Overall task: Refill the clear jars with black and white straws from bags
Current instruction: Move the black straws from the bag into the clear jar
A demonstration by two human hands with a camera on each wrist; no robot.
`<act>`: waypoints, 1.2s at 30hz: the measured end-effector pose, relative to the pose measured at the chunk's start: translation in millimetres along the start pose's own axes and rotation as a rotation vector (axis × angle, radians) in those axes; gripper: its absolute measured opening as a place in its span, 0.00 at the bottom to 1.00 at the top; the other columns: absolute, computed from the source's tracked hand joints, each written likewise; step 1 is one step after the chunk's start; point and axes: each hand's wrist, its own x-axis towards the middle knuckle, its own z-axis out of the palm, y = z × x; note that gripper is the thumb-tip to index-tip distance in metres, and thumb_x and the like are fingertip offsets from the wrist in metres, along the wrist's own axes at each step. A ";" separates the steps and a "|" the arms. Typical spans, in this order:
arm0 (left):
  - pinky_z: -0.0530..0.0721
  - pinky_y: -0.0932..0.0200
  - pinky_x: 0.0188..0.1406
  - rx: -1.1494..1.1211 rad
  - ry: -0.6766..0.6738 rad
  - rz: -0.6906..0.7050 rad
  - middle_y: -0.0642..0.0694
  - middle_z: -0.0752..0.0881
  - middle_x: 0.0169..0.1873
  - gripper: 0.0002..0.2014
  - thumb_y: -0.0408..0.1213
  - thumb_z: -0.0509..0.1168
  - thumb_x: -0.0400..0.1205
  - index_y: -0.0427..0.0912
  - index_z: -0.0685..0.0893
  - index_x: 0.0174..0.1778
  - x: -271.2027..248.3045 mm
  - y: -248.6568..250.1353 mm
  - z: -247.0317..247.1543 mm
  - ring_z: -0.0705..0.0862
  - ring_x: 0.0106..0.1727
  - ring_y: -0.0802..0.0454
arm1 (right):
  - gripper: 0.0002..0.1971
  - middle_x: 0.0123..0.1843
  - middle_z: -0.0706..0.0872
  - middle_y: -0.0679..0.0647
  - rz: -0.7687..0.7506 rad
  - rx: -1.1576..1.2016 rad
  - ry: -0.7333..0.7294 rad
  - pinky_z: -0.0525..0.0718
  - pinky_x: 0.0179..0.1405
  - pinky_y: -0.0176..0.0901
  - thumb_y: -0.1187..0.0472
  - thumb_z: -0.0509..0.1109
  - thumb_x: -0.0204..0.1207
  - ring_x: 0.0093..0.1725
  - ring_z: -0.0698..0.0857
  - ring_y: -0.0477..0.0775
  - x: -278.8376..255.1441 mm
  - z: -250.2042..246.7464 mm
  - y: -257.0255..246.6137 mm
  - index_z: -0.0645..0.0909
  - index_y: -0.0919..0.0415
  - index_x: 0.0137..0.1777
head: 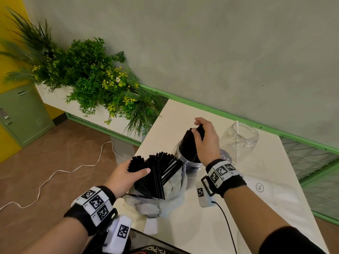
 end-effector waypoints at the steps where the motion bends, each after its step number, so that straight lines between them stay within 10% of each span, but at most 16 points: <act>1: 0.80 0.63 0.48 0.000 -0.001 -0.002 0.52 0.90 0.44 0.09 0.39 0.75 0.75 0.46 0.86 0.50 -0.4 0.1 -0.1 0.88 0.49 0.57 | 0.16 0.59 0.81 0.48 0.016 -0.012 -0.031 0.64 0.58 0.13 0.68 0.64 0.82 0.57 0.76 0.39 1.1 -1.5 2.1 0.76 0.58 0.68; 14: 0.81 0.58 0.52 -0.003 -0.011 -0.017 0.51 0.90 0.44 0.10 0.40 0.75 0.75 0.46 0.86 0.50 1.9 -1.4 1.1 0.88 0.50 0.54 | 0.09 0.56 0.85 0.53 0.001 -0.230 -0.180 0.78 0.54 0.42 0.60 0.63 0.84 0.54 0.82 0.53 -0.1 -14.7 12.5 0.81 0.60 0.59; 25: 0.83 0.50 0.60 -0.014 -0.010 -0.016 0.50 0.91 0.44 0.09 0.40 0.75 0.75 0.47 0.86 0.49 2.2 -2.3 -0.9 0.89 0.51 0.52 | 0.23 0.54 0.73 0.49 -0.006 -0.140 -0.063 0.71 0.49 0.21 0.63 0.74 0.75 0.44 0.76 0.45 -16.9 -16.3 28.5 0.74 0.59 0.69; 30: 0.83 0.49 0.62 -0.015 -0.003 -0.022 0.50 0.91 0.46 0.10 0.40 0.75 0.74 0.47 0.87 0.51 2.9 -2.0 -0.8 0.88 0.52 0.52 | 0.13 0.57 0.76 0.48 -0.023 -0.101 -0.014 0.77 0.63 0.39 0.67 0.68 0.80 0.55 0.78 0.46 -30.8 -14.6 32.0 0.79 0.63 0.64; 36: 0.82 0.47 0.63 -0.014 -0.002 -0.036 0.49 0.91 0.46 0.11 0.40 0.76 0.74 0.47 0.87 0.52 2.8 -4.0 -2.7 0.88 0.52 0.52 | 0.17 0.65 0.71 0.48 -0.005 -0.090 0.097 0.75 0.66 0.38 0.69 0.66 0.80 0.63 0.75 0.48 -49.1 -9.7 43.0 0.75 0.64 0.69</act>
